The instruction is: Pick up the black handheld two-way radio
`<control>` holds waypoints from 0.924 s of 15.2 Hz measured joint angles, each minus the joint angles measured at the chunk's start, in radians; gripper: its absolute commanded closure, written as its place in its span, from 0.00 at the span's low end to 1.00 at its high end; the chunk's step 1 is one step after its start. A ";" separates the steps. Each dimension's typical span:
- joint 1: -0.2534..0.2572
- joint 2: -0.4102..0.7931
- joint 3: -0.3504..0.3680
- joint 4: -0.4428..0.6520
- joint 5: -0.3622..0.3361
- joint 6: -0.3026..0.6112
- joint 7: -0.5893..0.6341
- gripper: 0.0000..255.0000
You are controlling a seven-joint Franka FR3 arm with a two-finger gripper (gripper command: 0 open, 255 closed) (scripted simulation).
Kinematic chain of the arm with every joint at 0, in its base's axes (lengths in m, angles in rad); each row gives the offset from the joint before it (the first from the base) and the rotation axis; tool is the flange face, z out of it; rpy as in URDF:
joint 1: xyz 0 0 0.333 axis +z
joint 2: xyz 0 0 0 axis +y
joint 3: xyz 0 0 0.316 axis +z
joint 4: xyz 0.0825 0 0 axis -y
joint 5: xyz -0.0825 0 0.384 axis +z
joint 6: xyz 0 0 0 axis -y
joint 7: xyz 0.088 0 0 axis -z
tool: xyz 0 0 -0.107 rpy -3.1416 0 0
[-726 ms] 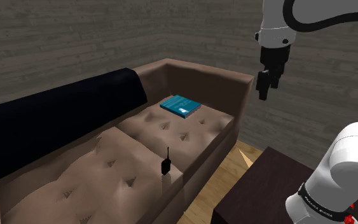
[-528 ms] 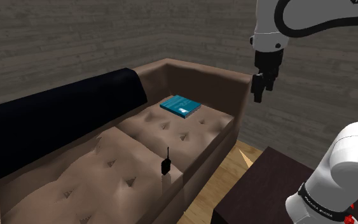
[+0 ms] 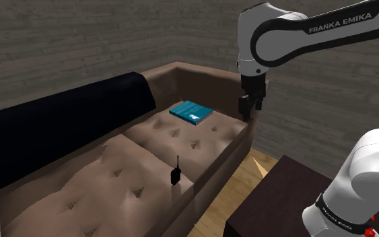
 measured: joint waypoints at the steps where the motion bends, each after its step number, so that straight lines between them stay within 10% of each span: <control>1: 0.004 0.030 0.006 -0.005 0.006 0.030 0.006 0.00; 14: 0.038 0.531 0.059 0.175 0.024 0.299 0.049 0.00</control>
